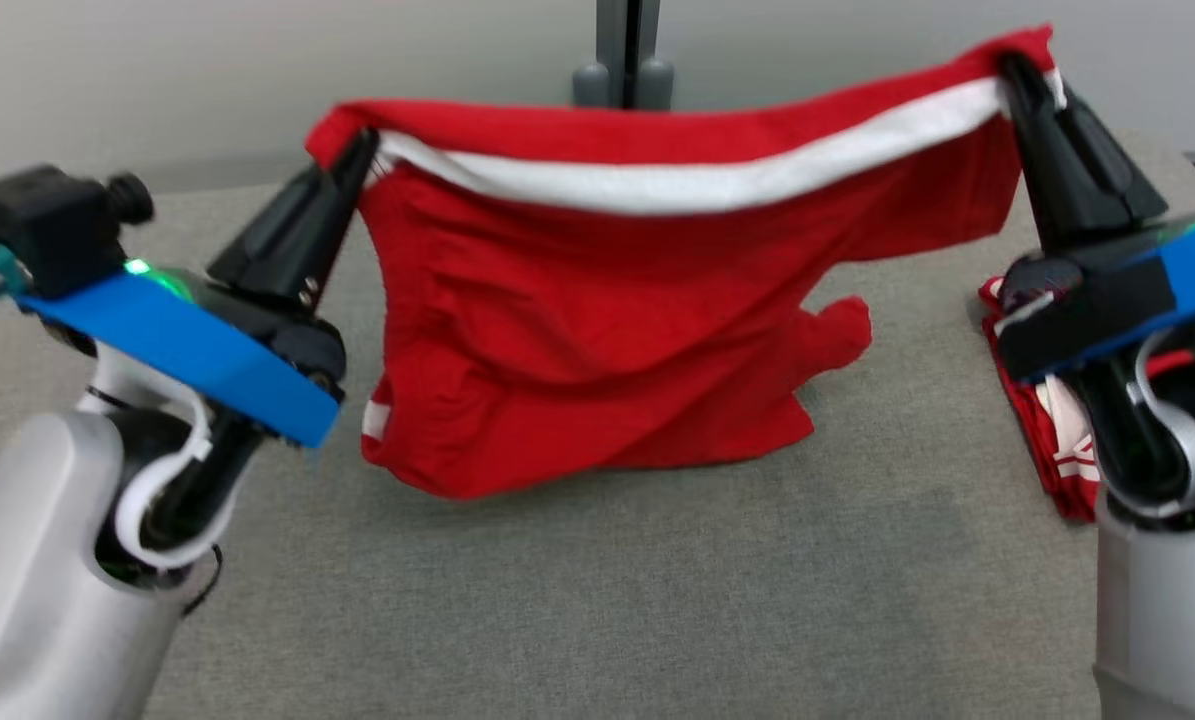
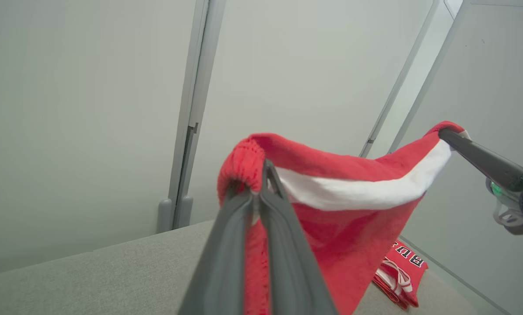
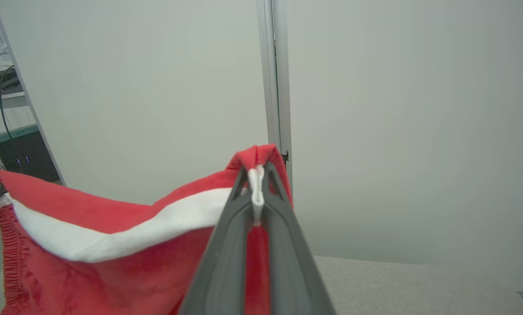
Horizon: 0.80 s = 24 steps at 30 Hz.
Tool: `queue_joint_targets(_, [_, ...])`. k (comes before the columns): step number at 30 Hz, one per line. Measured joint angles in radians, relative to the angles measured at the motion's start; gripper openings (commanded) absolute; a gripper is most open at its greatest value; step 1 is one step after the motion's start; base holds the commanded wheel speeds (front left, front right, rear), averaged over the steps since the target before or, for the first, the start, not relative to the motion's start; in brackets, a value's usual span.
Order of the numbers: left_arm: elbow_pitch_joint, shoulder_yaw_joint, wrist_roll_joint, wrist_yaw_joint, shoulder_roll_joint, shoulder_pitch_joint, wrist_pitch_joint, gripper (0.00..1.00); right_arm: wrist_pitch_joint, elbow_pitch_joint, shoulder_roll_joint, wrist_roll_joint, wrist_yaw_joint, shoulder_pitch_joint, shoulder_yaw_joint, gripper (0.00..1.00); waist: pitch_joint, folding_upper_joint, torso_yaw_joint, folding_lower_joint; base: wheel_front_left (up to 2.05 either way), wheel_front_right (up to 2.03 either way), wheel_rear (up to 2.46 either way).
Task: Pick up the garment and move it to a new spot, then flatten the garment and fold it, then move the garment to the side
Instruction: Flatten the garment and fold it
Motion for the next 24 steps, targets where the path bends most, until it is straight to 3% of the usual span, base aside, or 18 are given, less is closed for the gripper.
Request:
queue_joint_targets(7, [0.134,0.066,0.026,0.031,0.045,-0.230,0.045,0.00,-0.045,0.288,0.002,-0.032,0.000,-0.340,0.008,0.00,0.143,0.0000,-0.043,0.0003,0.00,0.00,0.00])
queue_joint_targets(16, [0.289,0.103,0.124,0.018,0.088,-0.514,-0.043,0.00,-0.306,0.586,0.006,-0.151,0.002,-0.714,0.039,0.00,0.272,0.0000,-0.068,0.0004,0.00,0.00,0.00])
queue_joint_targets(19, [0.328,0.101,0.134,0.007,0.086,-0.542,-0.091,0.00,-0.383,0.663,0.007,-0.168,0.002,-0.757,0.035,0.00,0.289,0.0000,-0.073,0.0004,0.00,0.00,0.00])
queue_joint_targets(24, [0.393,0.068,0.122,-0.006,0.063,-0.508,-0.154,0.00,-0.396,0.794,0.007,-0.157,0.003,-0.708,0.050,0.00,0.296,0.0000,-0.074,0.0002,0.00,0.00,0.00])
